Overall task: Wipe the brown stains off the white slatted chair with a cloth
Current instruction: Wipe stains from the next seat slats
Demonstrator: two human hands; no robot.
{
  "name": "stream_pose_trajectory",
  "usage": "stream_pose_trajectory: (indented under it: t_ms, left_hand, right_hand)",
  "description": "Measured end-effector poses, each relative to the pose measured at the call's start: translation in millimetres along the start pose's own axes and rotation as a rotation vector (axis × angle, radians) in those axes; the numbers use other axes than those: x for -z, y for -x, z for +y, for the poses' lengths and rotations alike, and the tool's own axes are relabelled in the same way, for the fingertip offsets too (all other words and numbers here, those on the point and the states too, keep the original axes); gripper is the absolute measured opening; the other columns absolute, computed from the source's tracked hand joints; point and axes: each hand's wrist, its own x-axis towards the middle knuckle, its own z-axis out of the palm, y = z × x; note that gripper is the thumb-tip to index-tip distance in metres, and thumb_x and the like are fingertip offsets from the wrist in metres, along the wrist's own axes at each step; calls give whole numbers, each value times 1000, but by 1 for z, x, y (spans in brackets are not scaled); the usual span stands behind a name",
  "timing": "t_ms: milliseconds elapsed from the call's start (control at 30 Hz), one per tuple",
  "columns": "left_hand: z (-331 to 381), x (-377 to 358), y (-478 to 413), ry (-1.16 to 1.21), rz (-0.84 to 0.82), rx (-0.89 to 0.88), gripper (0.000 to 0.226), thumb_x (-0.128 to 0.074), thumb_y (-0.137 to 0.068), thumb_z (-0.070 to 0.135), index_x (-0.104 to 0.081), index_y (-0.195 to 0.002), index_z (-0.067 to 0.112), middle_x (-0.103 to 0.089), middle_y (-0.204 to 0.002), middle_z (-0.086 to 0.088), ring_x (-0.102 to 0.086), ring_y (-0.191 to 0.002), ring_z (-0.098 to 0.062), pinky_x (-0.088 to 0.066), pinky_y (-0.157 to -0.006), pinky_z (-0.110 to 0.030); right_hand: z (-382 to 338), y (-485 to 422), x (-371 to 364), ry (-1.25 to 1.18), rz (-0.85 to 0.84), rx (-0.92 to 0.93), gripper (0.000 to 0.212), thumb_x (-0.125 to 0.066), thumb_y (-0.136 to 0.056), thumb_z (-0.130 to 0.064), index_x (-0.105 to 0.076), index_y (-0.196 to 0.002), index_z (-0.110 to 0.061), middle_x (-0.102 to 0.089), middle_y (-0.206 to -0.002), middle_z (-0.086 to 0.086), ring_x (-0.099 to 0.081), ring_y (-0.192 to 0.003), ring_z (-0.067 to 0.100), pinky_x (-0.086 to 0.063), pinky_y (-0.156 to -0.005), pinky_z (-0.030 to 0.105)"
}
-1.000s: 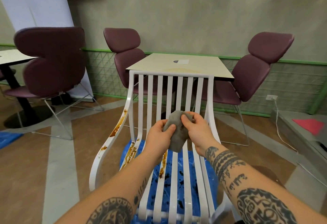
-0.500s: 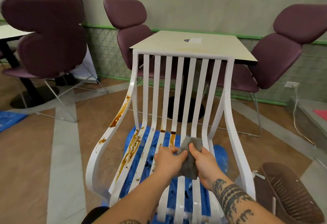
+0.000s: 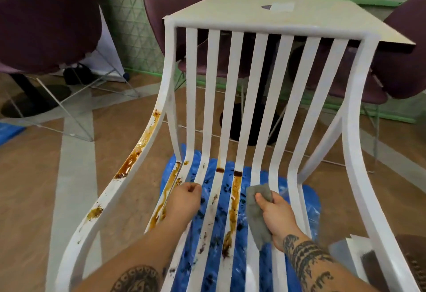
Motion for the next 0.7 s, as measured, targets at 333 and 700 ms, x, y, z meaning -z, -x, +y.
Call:
stream_pose_trajectory:
  t_ms: [333, 700]
  left_hand:
    - [-23, -31, -123, -516, 15, 1, 31, -57, -96, 37, -70, -78, 16, -64, -72, -1, -59, -64, -17, -44, -53, -25]
    - [-24, -36, -152, -554, -62, 89, 25, -69, -91, 37, -68, -78, 16, -70, -91, -8, -67, -85, -26, -58, -82, -36]
  right_hand:
    - [-26, -119, -22, 437, 28, 226, 13, -57, -102, -29, -67, -106, -22, -70, -99, 2, -65, -90, 21, -54, -81, 36]
    - [-19, -161, -49, 1329, -100, 622, 37, -56, -84, 3, -71, -106, -23, -57, -102, 2, -63, -96, 28, -55, -81, 40]
